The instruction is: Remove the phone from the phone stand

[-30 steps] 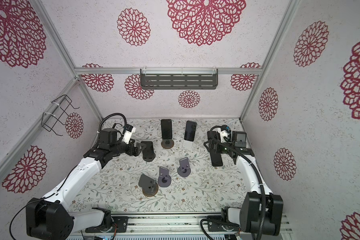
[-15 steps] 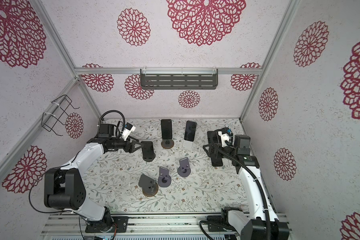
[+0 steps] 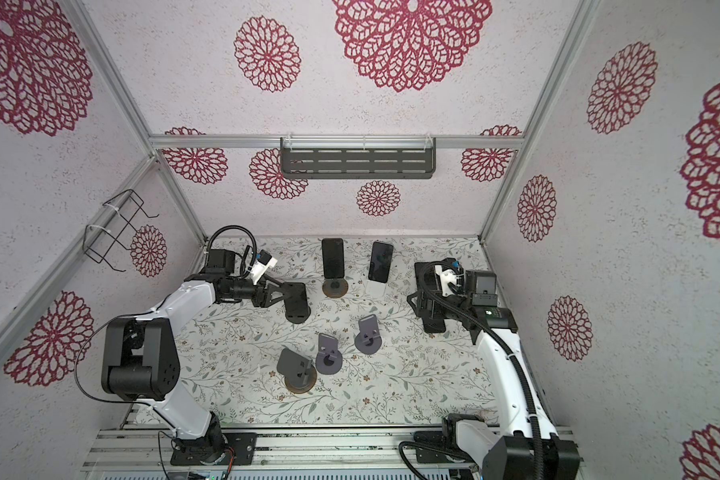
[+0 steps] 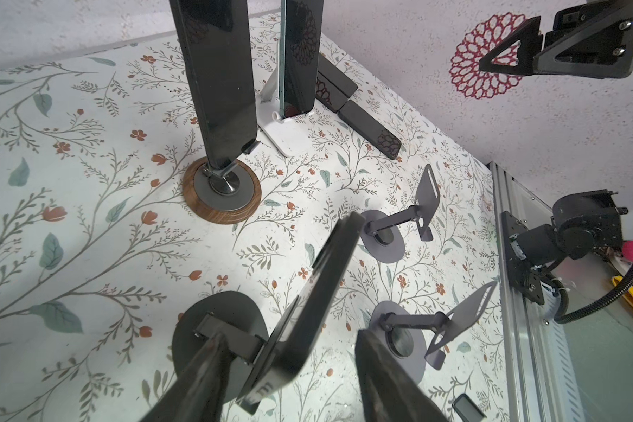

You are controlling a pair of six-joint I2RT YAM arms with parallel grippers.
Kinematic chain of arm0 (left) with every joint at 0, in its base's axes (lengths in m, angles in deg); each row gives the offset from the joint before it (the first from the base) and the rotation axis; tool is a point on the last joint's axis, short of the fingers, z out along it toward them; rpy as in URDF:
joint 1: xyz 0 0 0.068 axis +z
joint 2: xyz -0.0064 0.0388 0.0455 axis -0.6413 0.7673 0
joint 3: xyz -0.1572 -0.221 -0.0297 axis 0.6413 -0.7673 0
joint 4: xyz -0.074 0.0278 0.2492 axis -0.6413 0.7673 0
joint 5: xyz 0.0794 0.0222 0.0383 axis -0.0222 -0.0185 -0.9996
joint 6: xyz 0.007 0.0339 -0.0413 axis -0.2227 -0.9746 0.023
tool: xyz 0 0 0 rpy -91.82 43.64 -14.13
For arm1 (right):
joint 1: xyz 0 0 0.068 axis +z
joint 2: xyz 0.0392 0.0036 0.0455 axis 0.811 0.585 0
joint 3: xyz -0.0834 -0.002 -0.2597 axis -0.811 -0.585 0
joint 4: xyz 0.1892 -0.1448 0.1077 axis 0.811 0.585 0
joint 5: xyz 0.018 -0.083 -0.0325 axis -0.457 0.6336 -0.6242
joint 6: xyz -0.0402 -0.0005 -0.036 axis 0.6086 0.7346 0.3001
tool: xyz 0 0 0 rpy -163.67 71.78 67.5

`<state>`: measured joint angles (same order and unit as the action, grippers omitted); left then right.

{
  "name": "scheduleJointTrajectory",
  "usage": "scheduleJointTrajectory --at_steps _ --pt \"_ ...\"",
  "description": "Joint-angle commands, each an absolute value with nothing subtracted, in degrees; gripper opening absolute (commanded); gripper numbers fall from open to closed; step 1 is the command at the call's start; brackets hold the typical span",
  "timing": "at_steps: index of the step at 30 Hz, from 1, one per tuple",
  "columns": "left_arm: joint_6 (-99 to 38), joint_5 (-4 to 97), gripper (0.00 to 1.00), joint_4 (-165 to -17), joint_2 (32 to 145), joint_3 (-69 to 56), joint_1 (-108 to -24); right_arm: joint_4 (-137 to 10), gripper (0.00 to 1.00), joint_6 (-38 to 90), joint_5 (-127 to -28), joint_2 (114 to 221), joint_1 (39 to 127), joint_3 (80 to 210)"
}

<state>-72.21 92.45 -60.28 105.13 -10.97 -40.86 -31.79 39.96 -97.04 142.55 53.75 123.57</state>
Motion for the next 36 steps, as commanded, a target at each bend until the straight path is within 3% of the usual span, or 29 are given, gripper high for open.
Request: scheduleJointTrajectory --at_steps 1,5,9,12,21,28,36 --pt "-75.4 95.0 0.56 -60.4 106.2 -8.5 -41.1 -31.3 0.99 40.9 -94.9 143.1 54.9 124.8" --pt "-76.3 96.0 0.5 -59.6 108.1 -7.0 -41.5 -31.3 0.99 40.6 -93.8 143.7 55.7 125.1" --pt "-77.0 96.3 0.32 -58.0 109.3 -5.5 -42.1 -31.7 0.99 40.4 -93.1 144.6 56.3 125.6" --pt "-77.2 95.9 0.25 -57.7 109.7 -4.9 -42.2 -31.7 0.99 40.4 -92.5 145.6 56.9 126.2" --pt "-77.7 92.4 0.16 -53.7 109.9 -2.6 -44.4 -32.5 0.99 40.9 -91.3 146.4 57.5 125.8" --pt "-76.6 88.7 0.02 -53.1 106.8 -2.8 -46.3 -32.0 0.99 41.5 -91.1 148.5 57.9 128.5" --pt "-71.3 85.7 0.0 -53.7 102.4 -3.0 -46.9 -45.6 0.99 38.4 -89.6 142.8 63.4 124.5"
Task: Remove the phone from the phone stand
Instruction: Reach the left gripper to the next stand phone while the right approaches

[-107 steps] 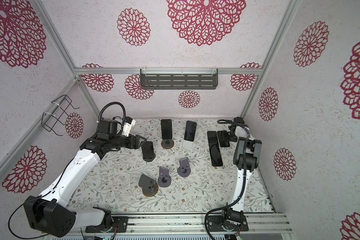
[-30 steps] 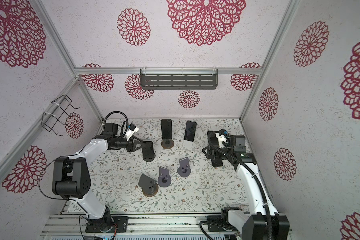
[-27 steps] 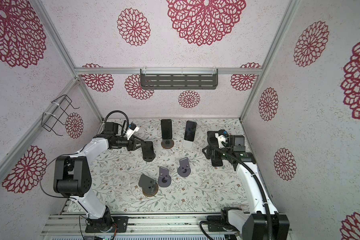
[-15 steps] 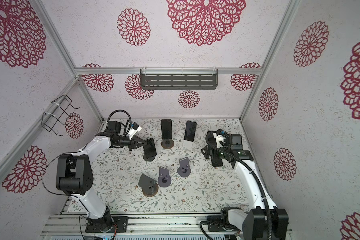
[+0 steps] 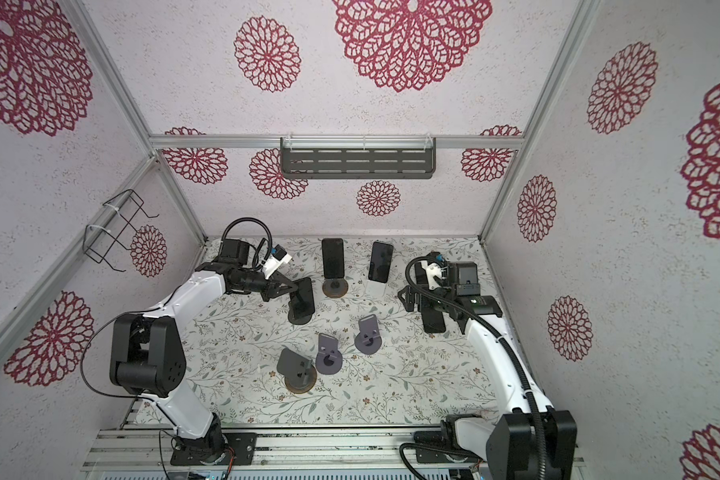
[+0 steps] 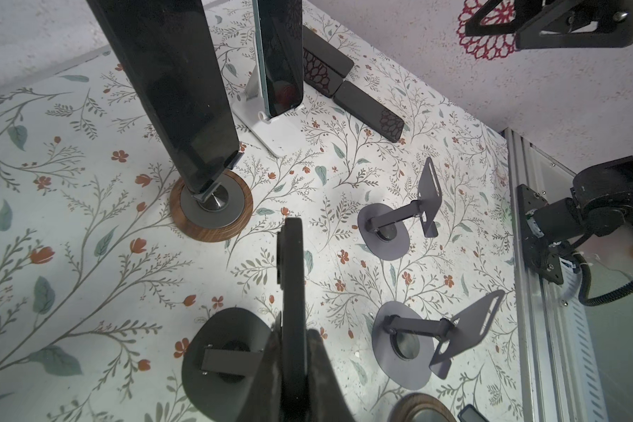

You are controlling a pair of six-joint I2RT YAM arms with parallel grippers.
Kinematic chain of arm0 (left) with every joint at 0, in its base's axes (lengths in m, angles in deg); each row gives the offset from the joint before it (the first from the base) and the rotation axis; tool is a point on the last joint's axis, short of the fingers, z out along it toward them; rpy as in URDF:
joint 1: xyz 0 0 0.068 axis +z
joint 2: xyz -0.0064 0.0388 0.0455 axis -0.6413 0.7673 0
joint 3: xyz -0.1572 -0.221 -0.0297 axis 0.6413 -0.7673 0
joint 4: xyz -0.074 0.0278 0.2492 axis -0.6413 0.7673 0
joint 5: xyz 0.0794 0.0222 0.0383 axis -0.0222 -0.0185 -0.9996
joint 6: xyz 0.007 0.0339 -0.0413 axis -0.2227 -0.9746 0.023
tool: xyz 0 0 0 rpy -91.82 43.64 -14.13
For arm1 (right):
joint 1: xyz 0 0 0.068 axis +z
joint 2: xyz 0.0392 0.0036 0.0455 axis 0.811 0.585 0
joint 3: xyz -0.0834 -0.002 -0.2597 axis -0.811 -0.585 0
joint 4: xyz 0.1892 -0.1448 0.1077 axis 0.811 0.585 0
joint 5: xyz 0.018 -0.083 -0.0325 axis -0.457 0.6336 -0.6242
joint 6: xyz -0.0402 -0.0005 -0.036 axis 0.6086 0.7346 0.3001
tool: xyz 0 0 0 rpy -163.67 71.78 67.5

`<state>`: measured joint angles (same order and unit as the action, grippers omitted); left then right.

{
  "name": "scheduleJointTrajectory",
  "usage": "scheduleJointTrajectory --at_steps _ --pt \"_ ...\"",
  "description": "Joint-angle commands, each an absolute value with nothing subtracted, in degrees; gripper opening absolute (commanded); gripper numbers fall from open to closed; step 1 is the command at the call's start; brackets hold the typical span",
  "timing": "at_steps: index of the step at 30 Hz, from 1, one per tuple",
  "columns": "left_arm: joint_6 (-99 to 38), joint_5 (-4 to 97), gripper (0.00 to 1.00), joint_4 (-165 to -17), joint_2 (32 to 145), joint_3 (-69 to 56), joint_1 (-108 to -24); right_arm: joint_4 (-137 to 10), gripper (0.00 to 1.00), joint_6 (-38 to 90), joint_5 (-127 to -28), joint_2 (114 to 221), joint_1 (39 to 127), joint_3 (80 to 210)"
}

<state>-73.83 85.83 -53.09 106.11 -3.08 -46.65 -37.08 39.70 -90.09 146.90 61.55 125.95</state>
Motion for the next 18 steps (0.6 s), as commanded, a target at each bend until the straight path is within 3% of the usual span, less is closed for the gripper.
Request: scheduleJointTrajectory --at_steps 1,6,10,14,18 --pt "-69.3 85.0 0.0 -55.0 101.7 -3.0 -46.9 -47.6 0.99 37.7 -90.1 142.1 64.0 123.6" --pt "-59.0 82.8 0.0 -65.4 96.7 -7.2 -48.6 -51.5 0.99 32.3 -90.1 140.8 66.5 123.2" --pt "-49.9 79.2 0.0 -65.6 94.5 -4.9 -48.8 -55.7 0.99 27.0 -92.5 140.8 70.4 123.2" --pt "-40.3 76.5 0.0 -64.4 92.5 -1.6 -49.9 -51.2 0.99 25.7 -83.6 143.5 75.3 126.3" --pt "-35.2 70.0 0.0 -60.6 90.0 0.7 -52.3 -56.7 0.99 26.8 -80.0 142.0 81.0 123.7"
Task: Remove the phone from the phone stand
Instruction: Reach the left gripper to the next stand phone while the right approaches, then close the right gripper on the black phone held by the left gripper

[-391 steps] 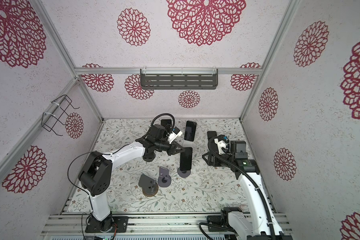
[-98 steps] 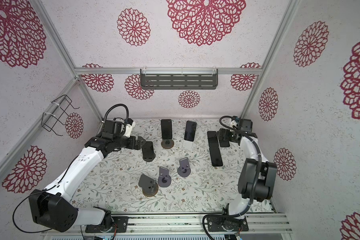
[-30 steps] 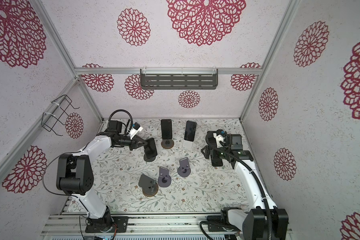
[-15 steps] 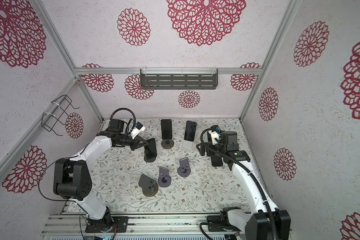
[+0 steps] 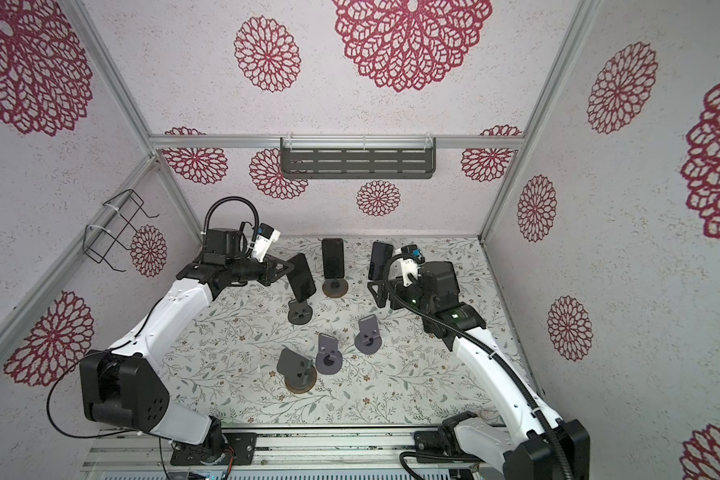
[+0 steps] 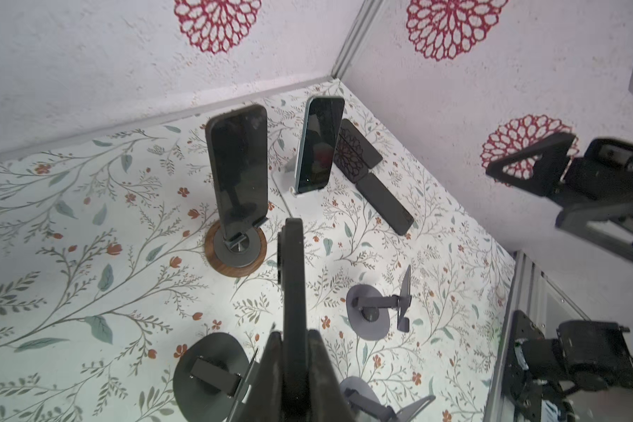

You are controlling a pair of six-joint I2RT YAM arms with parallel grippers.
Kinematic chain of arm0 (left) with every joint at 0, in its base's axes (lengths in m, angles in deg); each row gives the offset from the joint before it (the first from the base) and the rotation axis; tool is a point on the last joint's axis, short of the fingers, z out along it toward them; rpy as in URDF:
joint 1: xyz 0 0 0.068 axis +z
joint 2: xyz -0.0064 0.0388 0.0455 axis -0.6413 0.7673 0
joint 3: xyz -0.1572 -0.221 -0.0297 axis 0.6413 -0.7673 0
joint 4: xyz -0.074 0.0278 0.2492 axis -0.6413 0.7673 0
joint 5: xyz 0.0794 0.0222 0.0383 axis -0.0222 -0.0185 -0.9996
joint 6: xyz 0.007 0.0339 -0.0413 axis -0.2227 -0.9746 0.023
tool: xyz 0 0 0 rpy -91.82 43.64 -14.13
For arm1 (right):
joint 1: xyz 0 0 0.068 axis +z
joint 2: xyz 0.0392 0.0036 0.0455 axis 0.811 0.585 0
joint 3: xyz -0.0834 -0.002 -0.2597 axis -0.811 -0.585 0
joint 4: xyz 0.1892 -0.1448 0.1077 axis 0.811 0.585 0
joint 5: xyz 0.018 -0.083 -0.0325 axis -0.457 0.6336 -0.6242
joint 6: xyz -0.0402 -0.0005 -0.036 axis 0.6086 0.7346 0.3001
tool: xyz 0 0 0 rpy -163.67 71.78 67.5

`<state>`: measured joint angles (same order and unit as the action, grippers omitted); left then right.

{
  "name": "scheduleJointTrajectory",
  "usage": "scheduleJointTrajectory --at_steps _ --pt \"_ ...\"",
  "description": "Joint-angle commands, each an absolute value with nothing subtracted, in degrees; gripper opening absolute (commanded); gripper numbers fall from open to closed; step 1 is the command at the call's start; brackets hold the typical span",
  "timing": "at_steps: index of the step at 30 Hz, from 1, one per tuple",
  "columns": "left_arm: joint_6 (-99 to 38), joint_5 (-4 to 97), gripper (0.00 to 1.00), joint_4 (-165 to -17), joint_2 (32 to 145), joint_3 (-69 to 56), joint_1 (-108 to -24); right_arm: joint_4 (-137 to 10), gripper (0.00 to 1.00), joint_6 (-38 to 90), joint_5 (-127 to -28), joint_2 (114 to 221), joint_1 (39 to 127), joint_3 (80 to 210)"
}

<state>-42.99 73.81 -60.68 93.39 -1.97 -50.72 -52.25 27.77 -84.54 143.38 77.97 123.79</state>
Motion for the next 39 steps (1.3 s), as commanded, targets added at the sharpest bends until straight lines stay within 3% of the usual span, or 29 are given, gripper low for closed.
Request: scheduleJointTrajectory --at_steps 1,8,14,20,26,29,35,39 --pt "-32.9 69.5 0.0 -60.1 89.7 1.1 -52.3 -57.1 0.99 27.1 -79.5 142.1 82.2 123.6" --pt "-22.8 69.9 0.0 -51.9 92.0 4.3 -54.7 -56.7 0.99 28.7 -77.8 145.6 91.5 126.5" --pt "-18.9 77.2 0.0 -53.9 94.2 3.8 -57.2 -45.1 0.89 26.4 -69.8 152.8 94.8 133.9" --pt "-20.4 77.1 0.0 -50.7 96.9 3.9 -59.2 -43.8 0.83 25.5 -74.5 156.5 96.4 136.2" --pt "-19.0 81.8 0.0 -56.6 97.4 0.0 -59.2 -36.5 0.75 26.6 -74.0 160.1 97.0 141.3" --pt "-18.7 83.9 0.0 -58.0 96.8 -1.8 -59.2 -36.7 0.77 26.3 -75.8 162.0 97.2 141.9" --pt "-20.2 84.1 0.0 -57.4 96.0 -2.2 -59.0 -35.8 0.91 25.8 -75.7 167.5 98.2 145.9" --pt "-20.3 83.9 0.0 -57.5 95.3 -2.6 -58.7 -35.9 0.91 26.3 -75.3 170.2 100.0 147.8"
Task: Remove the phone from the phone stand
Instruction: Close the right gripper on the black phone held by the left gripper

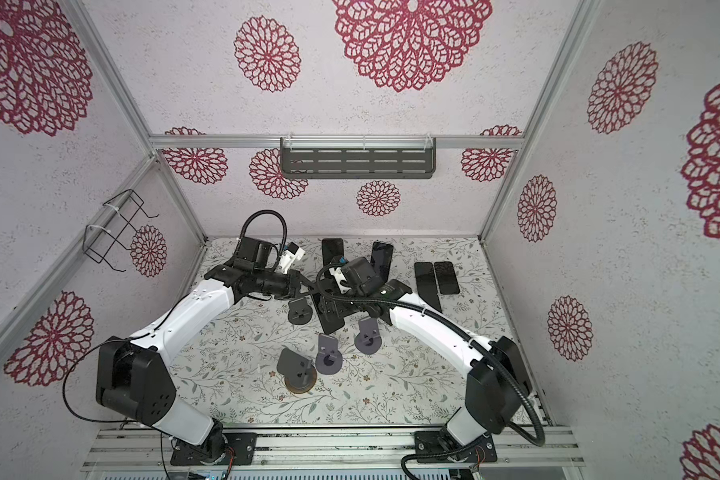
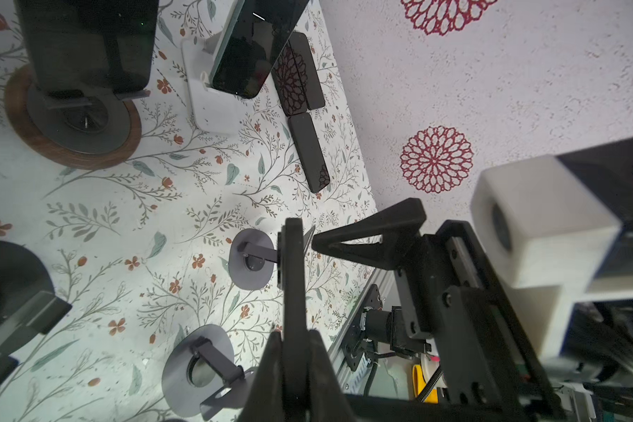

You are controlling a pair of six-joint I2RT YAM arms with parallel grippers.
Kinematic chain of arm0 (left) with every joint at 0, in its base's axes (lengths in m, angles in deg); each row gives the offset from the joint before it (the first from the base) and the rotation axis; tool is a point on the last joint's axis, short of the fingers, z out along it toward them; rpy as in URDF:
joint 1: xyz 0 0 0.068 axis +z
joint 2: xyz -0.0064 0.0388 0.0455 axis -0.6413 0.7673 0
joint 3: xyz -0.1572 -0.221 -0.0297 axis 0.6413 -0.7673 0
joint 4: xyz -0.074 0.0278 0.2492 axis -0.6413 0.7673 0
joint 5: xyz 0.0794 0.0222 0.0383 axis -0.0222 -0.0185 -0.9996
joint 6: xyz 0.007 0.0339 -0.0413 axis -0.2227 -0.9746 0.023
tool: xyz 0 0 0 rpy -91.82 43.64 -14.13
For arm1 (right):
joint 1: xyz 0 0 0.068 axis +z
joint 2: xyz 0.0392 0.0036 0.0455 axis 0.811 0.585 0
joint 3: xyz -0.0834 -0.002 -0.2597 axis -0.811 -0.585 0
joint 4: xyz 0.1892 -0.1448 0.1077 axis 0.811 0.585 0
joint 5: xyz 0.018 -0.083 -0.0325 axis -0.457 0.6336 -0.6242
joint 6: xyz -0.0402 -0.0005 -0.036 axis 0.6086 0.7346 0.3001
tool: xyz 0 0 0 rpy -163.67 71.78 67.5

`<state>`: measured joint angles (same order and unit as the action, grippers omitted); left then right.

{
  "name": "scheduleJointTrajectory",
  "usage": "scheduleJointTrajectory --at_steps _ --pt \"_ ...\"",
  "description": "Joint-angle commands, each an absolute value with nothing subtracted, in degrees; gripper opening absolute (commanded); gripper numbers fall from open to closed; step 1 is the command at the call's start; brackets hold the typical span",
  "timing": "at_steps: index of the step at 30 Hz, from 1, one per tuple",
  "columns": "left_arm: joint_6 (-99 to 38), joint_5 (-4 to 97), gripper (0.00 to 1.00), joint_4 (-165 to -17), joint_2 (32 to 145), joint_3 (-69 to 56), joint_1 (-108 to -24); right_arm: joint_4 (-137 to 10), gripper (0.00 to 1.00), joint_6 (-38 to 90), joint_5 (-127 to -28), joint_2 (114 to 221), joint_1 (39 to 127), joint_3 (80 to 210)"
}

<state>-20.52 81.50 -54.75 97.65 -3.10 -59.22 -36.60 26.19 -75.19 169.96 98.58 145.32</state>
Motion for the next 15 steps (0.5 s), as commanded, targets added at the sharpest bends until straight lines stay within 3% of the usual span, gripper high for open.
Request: scheduleJointTrajectory --at_steps 1,15 --pt "-20.3 84.0 0.0 -57.6 95.2 -2.6 -58.7 -35.5 0.9 26.4 -74.8 170.9 100.5 148.4" --pt "-18.7 85.1 0.0 -59.7 94.2 -3.4 -57.6 -37.8 0.83 25.3 -70.9 170.5 101.5 145.7"
